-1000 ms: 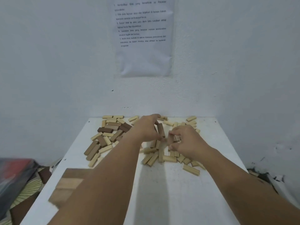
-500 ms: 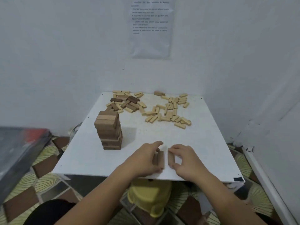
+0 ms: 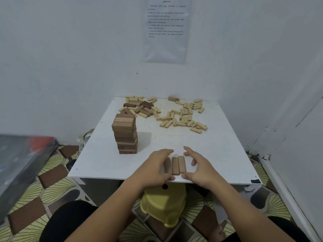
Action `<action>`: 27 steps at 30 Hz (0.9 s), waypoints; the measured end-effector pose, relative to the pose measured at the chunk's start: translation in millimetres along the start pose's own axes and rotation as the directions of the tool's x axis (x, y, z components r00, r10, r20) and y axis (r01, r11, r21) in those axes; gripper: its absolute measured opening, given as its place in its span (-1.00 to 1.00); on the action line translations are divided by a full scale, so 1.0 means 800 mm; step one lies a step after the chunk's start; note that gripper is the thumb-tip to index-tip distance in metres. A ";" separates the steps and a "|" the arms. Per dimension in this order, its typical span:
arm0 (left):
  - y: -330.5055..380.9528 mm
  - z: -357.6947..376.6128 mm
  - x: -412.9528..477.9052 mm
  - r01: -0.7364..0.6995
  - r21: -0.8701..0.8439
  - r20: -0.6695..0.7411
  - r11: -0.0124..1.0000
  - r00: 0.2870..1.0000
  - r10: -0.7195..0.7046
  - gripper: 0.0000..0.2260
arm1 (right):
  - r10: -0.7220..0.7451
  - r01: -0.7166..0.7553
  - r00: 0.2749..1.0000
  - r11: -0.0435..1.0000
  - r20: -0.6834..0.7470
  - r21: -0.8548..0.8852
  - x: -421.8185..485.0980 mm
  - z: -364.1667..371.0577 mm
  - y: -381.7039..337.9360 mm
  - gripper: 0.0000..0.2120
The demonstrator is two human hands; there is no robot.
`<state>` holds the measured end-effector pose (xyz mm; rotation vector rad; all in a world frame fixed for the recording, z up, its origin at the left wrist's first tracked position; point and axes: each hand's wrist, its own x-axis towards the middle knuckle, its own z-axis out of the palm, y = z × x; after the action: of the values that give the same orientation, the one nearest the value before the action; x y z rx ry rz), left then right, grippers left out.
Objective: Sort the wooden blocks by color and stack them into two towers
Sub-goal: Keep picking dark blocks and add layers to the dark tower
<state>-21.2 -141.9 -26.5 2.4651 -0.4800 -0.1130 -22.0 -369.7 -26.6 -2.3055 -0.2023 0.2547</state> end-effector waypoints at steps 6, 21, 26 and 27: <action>-0.003 0.005 -0.001 -0.006 -0.039 0.020 0.999 1.000 0.006 -0.19 | 0.017 -0.017 0.999 1.000 -0.039 0.011 0.007 0.004 0.002 -0.25; -0.011 0.011 0.024 0.080 -0.126 -0.137 0.989 0.986 -0.097 -0.23 | 0.052 -0.050 0.995 0.999 -0.084 0.020 0.033 0.013 -0.003 -0.42; 0.000 0.027 0.026 0.169 -0.155 -0.235 0.973 0.951 -0.202 -0.10 | 0.017 -0.014 0.998 0.999 -0.066 0.040 0.053 0.009 -0.007 -0.43; 0.001 0.025 0.024 0.187 -0.171 -0.202 0.967 0.954 -0.220 -0.02 | 0.013 -0.011 0.998 0.999 -0.059 0.030 0.052 0.007 -0.007 -0.42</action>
<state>-7.4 -160.7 -41.4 2.3368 -0.1152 0.0382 16.1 -352.6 -31.5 -2.2817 -0.1536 0.1936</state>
